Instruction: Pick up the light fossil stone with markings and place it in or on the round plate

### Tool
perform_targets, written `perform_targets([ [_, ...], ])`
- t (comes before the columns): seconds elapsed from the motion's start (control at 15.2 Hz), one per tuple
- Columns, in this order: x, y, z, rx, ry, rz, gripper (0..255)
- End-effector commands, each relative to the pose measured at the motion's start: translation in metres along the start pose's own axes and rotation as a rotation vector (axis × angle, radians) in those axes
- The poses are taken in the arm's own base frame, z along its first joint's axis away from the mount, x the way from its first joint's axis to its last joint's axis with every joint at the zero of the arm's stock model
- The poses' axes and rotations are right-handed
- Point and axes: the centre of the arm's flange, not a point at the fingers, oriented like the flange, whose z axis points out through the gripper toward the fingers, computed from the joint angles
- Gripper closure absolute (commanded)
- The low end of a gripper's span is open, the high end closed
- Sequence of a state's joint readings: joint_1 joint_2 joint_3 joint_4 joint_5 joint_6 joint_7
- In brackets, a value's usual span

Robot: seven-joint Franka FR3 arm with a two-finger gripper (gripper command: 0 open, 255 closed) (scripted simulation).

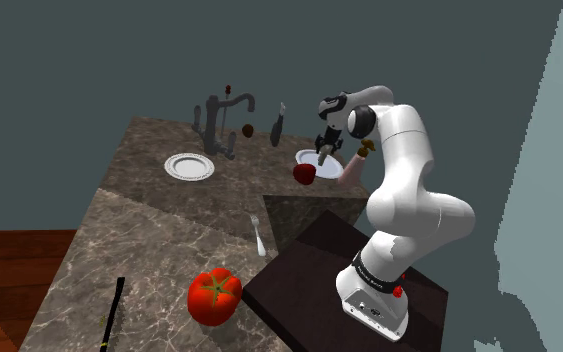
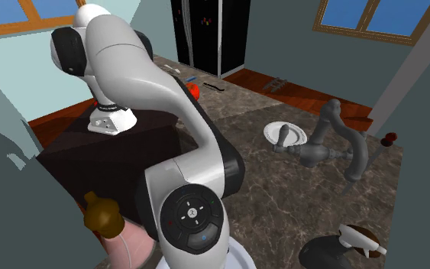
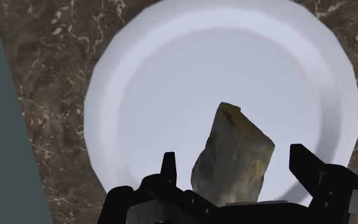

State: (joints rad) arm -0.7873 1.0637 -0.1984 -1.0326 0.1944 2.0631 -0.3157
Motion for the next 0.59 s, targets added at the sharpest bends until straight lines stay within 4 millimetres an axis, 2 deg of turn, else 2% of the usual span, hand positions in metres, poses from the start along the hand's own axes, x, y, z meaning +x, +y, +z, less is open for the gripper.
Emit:
perform_targets([
  [0.0,-0.001,0.002,-0.015,0.000,0.000,0.000,0],
  [0.2,-0.001,0.002,-0.052,0.000,0.000,0.000,0],
  [0.53,-0.001,0.002,-0.052,0.000,0.000,0.000,0],
])
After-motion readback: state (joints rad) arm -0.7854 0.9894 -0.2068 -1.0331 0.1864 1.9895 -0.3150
